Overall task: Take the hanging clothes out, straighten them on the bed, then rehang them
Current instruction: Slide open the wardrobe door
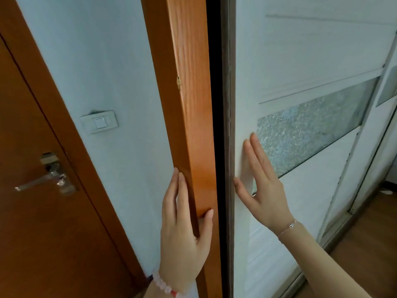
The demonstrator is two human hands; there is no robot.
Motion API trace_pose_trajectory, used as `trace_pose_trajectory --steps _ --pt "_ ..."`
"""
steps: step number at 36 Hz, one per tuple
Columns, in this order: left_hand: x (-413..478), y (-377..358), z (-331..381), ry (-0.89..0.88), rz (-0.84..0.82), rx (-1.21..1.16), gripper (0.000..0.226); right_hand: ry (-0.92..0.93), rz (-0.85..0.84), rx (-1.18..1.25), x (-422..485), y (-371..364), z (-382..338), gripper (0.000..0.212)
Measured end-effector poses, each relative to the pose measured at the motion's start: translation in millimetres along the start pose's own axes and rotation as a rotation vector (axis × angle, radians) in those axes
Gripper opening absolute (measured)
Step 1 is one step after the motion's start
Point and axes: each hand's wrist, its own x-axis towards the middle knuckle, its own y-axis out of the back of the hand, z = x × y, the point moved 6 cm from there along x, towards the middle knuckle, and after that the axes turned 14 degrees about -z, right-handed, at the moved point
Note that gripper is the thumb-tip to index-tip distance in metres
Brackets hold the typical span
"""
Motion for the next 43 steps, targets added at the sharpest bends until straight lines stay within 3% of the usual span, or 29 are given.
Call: trace_pose_trajectory --steps 3,6,9,11,15,21,26,32,43 --pt "-7.7 -1.7 9.8 0.017 0.059 0.071 0.056 0.000 0.014 0.001 0.7 5.5 14.3 0.068" --pt "-23.1 -17.6 35.6 -0.077 0.156 0.096 0.038 0.008 0.025 -0.018 2.9 13.2 30.3 0.067" --pt "-23.0 -54.9 59.9 -0.191 0.110 0.132 0.029 0.010 0.023 -0.026 4.2 19.4 49.9 0.067" --pt "-9.4 -85.5 65.7 -0.162 -0.009 0.121 0.034 0.011 0.020 -0.027 4.8 23.4 64.6 0.067" --pt "31.3 -143.6 58.1 0.155 -0.285 -0.081 0.066 0.029 0.028 -0.036 6.9 33.3 94.5 0.067" --pt "71.0 -208.8 54.2 0.334 -0.342 -0.417 0.059 0.111 -0.001 -0.081 12.7 46.5 139.5 0.077" --pt "103.7 -244.2 70.2 0.356 -0.325 -0.545 0.090 0.093 -0.027 -0.029 17.1 59.1 177.3 0.079" --pt "130.0 -278.5 88.3 0.422 -0.293 -0.576 0.052 0.037 -0.074 -0.011 22.5 71.4 223.6 0.073" --pt "174.8 -343.7 117.5 0.367 -0.348 -0.648 0.042 0.021 -0.057 -0.057 24.5 97.6 299.2 0.071"
